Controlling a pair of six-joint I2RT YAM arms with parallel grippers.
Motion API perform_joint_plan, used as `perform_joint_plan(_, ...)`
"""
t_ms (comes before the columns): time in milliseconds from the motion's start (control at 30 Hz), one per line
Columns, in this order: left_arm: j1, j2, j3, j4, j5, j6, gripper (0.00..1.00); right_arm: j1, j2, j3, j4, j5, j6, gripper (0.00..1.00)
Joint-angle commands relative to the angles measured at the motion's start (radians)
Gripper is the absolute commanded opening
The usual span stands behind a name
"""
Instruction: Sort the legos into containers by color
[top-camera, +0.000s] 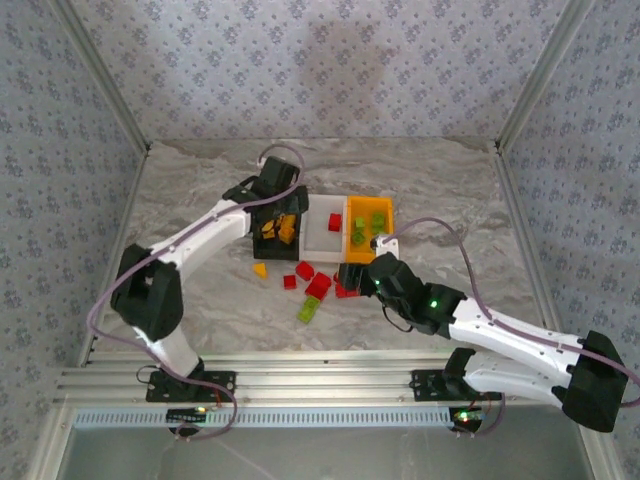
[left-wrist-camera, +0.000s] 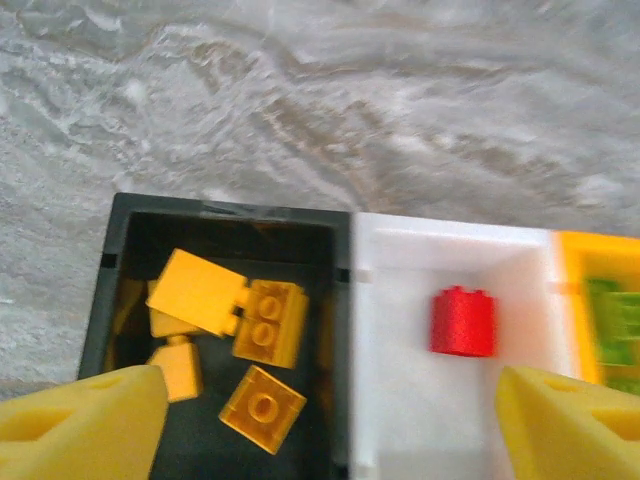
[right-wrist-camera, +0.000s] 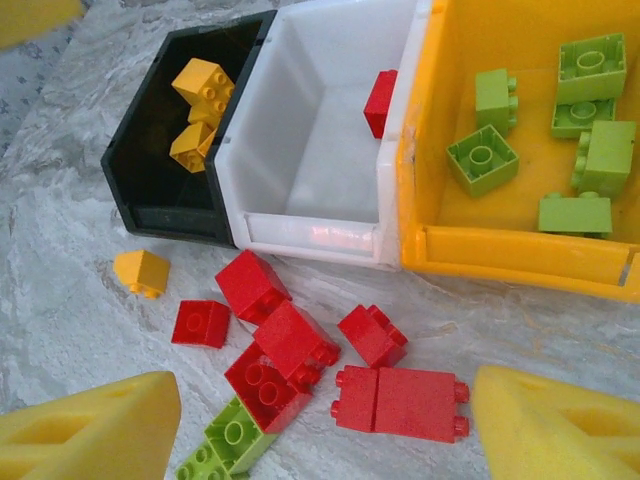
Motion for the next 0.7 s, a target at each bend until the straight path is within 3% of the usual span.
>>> perform_joint_plan(0,-0.052,-0.152,-0.066,0.032,0.032,-0.005,0.91,-0.001,-0.011,-0.013,-0.024,0.021,0.025,0.79)
perform_joint_plan(33,-0.066,-0.185,-0.091,0.037,0.042,-0.007,0.99,0.0,-0.01,-0.015,-0.025,0.021,0.028,0.79)
perform_joint_plan(400,-0.315,-0.533,-0.498,0.131,0.016,-0.148,0.99,0.009,0.076,-0.043,-0.059,0.006,0.067,0.79)
perform_joint_plan(667,-0.381,-0.669,-0.783,0.151,-0.004,-0.298,0.99,0.017,0.254,-0.025,-0.028,-0.013,0.074,0.78)
